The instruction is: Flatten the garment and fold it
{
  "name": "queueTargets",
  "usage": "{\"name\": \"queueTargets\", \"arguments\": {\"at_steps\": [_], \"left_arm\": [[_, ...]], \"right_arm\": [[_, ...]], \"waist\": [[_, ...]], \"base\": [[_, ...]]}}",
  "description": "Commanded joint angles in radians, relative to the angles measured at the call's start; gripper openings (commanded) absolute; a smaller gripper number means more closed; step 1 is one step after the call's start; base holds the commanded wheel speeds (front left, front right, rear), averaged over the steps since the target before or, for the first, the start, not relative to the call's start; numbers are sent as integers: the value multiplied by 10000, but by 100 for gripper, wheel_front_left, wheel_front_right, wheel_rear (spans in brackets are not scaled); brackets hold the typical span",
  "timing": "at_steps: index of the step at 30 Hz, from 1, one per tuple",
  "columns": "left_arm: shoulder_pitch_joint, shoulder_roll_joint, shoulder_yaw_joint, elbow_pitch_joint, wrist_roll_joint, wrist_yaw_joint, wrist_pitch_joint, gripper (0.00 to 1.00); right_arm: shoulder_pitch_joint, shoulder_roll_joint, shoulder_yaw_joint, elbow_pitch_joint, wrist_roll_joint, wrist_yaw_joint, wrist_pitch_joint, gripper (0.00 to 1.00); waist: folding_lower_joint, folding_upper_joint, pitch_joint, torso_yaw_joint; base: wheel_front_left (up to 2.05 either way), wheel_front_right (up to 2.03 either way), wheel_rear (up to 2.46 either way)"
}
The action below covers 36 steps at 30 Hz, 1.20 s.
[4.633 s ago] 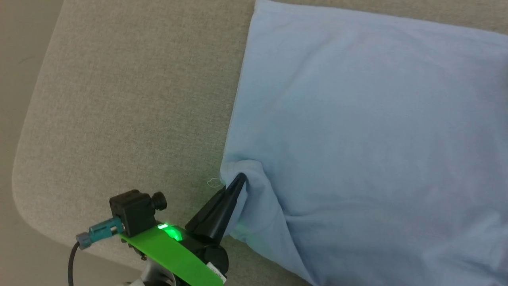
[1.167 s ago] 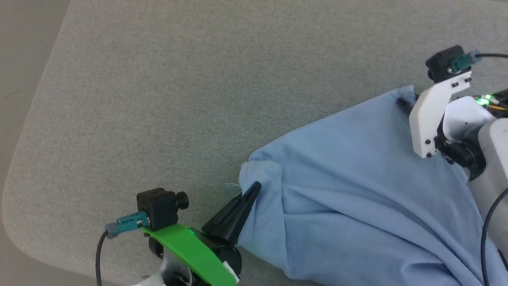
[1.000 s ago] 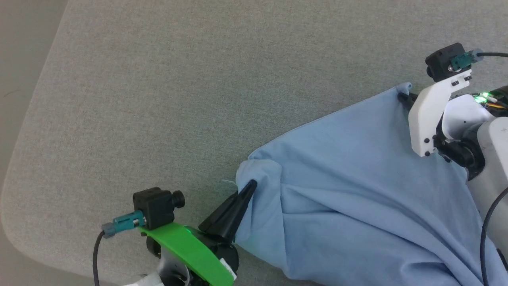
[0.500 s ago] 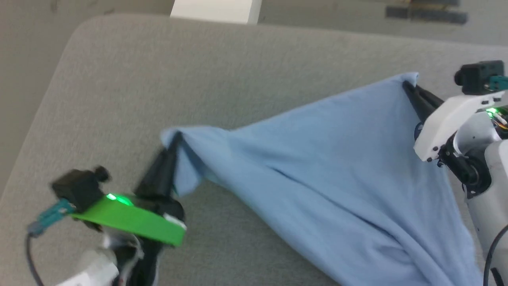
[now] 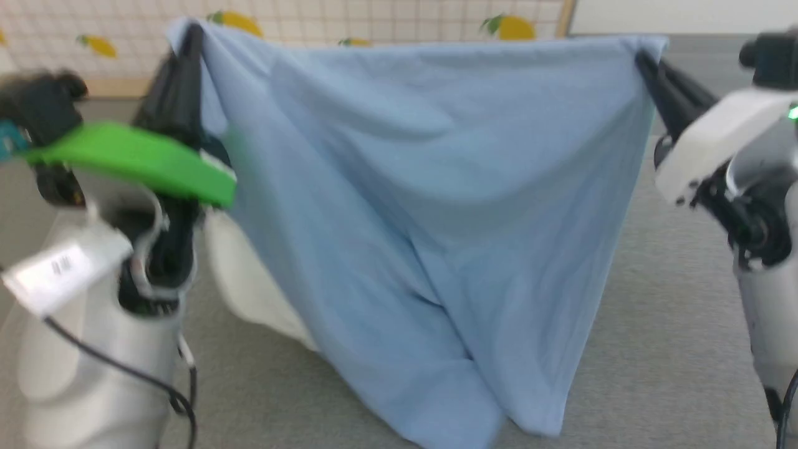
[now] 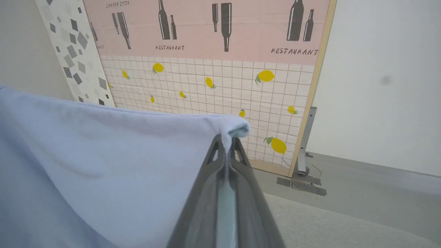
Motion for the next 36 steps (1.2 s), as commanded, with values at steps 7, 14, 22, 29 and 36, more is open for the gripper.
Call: {"name": "queueTargets", "arguments": {"at_steps": [7, 14, 22, 29, 36], "left_arm": [[-2156, 314, -267, 1343, 434, 244, 876, 0], [-3671, 288, -530, 2275, 510, 301, 1529, 0], [-6262, 344, -546, 3454, 1363, 542, 767, 0], [-9055, -101, -781, 4772, 2240, 485, -1087, 0], [-10618, -396, -698, 6236, 2400, 339, -2534, 0]], "right_arm": [[-1494, 298, -93, 192, -317, -13, 732, 0], [-3010, 630, -284, 925, -807, -13, 1130, 0], [-5371, 810, -559, 2410, -2145, -13, 670, 0], [-7807, 1182, -1205, 3488, -3615, -13, -853, 0], [-9013, 1354, -1579, 4643, -4629, -13, -2361, 0]], "waist": [[0, 0, -549, -826], [0, 0, 261, -900], [0, 0, 2222, -943], [0, 0, 4146, -719], [0, 0, 5298, -558]], "base": [[0, 0, 0], [0, 0, 0], [0, 0, 0], [0, 0, 0], [0, 0, 0]]}}
